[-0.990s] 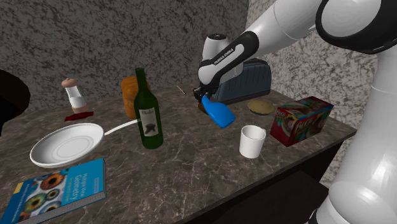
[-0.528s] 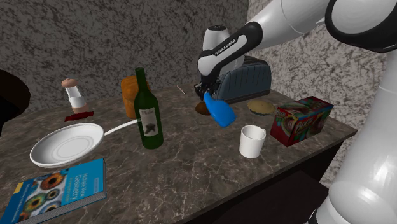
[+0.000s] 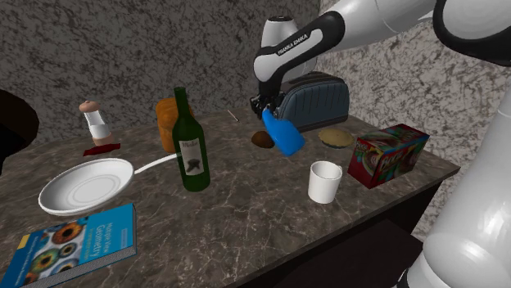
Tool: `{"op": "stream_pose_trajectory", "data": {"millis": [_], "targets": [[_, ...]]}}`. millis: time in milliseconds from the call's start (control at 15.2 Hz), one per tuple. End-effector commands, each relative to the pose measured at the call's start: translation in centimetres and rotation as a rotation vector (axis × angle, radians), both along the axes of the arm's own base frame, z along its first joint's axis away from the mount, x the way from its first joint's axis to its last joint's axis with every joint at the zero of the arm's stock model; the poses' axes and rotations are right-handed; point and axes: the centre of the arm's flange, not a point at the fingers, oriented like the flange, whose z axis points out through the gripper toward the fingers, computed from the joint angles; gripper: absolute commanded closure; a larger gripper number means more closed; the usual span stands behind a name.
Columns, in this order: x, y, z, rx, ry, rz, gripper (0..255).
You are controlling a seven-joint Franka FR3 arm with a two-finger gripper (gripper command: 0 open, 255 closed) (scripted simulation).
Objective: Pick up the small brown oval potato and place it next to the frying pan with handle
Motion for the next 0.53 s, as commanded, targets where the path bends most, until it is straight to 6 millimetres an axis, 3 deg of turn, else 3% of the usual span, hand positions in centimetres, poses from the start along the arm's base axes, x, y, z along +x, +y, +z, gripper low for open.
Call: {"op": "stream_pose_trajectory", "data": {"millis": [0,66,462], "targets": [[0.0,-0.1,1.1,0.000,0.000,0.000,255],[0.0,-0.1,1.3,0.000,0.000,0.000,255],[-1.4,7.7,1.3,0.000,0.000,0.000,255]]}}
